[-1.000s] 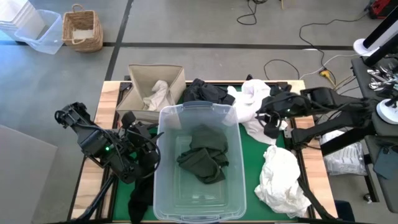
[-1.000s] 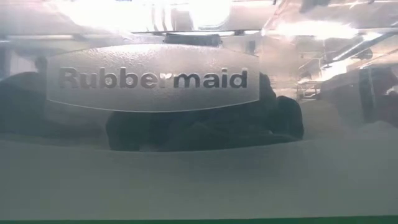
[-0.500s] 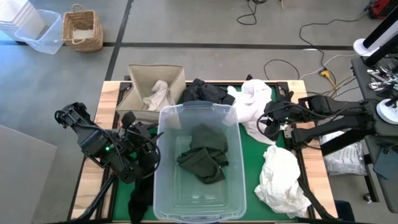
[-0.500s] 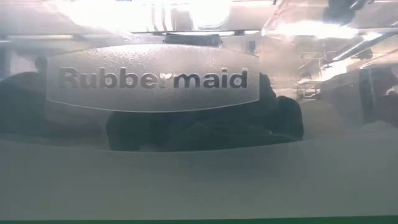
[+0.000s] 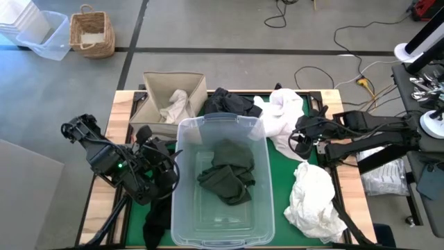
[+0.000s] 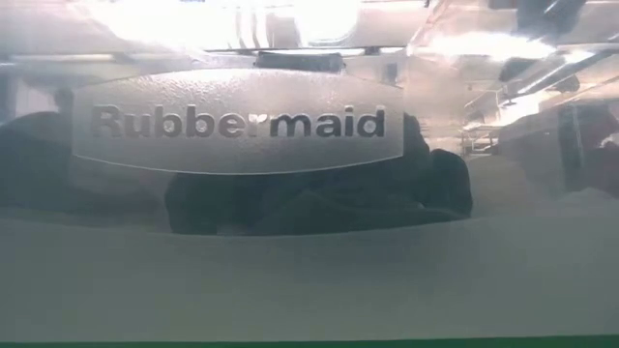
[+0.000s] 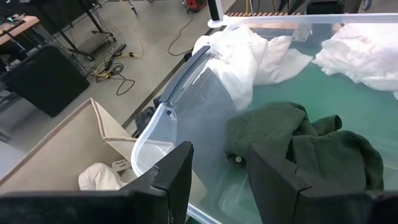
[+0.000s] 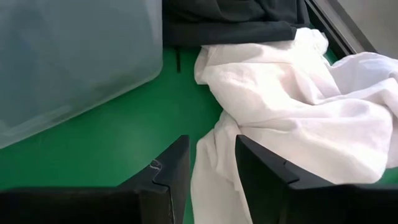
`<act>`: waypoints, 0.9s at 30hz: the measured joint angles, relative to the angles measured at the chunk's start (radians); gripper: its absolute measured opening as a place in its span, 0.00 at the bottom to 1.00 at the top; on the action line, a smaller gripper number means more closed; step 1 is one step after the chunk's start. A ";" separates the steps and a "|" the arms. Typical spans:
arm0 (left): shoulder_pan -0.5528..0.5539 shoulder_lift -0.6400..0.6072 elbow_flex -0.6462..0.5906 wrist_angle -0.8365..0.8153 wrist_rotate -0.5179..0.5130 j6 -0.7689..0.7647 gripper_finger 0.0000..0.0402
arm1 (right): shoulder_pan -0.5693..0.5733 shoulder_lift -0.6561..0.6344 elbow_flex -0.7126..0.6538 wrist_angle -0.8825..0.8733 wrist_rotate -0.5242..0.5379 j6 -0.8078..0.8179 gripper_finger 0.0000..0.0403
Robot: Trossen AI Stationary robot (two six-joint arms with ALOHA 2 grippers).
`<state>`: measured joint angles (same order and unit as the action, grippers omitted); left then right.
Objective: Sort clothes
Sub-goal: Put the black shirt into the transparent bin
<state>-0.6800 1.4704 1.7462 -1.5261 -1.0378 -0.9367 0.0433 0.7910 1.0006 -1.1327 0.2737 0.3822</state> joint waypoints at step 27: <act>0.000 -0.005 0.027 -0.029 0.375 -0.191 0.33 | 0.000 0.001 -0.003 0.013 -0.010 -0.060 0.33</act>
<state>-0.6796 1.4654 1.7733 -1.5548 -0.6625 -1.1282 0.0433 0.7921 0.9977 -1.1202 0.2638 0.3217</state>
